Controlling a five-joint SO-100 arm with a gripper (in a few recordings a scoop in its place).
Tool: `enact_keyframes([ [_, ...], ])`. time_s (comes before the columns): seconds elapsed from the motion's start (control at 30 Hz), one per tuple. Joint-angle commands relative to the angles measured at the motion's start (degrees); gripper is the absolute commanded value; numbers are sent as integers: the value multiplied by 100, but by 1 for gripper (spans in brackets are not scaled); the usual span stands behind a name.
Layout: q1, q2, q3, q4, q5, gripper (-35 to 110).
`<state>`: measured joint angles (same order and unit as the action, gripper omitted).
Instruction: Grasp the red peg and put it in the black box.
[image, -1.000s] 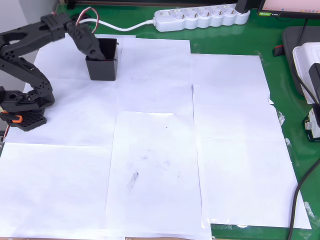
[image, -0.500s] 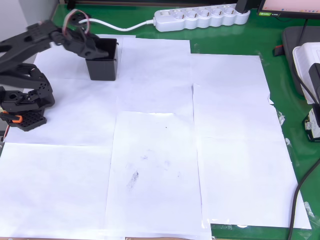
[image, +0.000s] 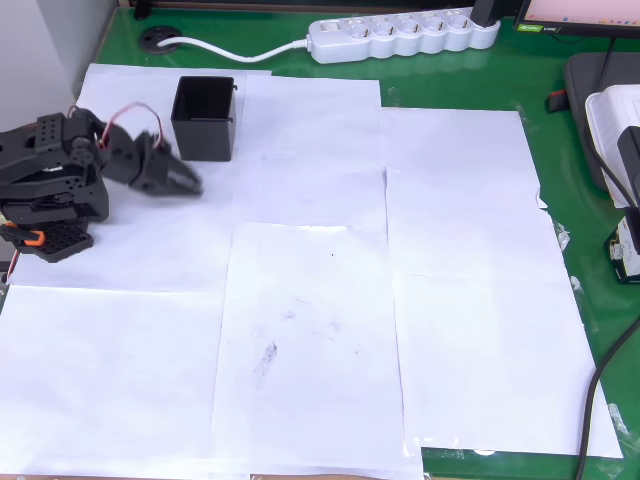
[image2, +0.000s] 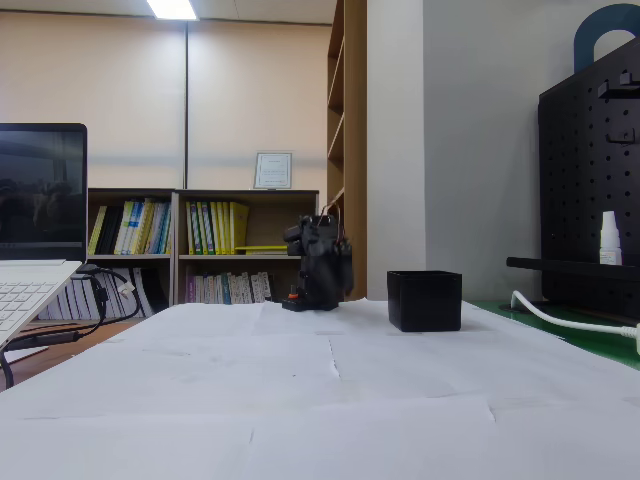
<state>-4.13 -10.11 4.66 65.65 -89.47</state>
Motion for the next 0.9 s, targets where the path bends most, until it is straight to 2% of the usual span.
enact_keyframes([
  [0.0, 176, -97, 123, 668, -237, 0],
  [0.23, 554, -97, 123, 1705, -800, 0],
  [0.37, 826, -97, 123, 1890, -976, 0],
  [0.47, 879, -97, 123, 1942, -712, 0],
  [0.53, 879, -114, 123, 2030, 185, 0],
  [0.87, 870, -114, 123, 2021, 220, 0],
])
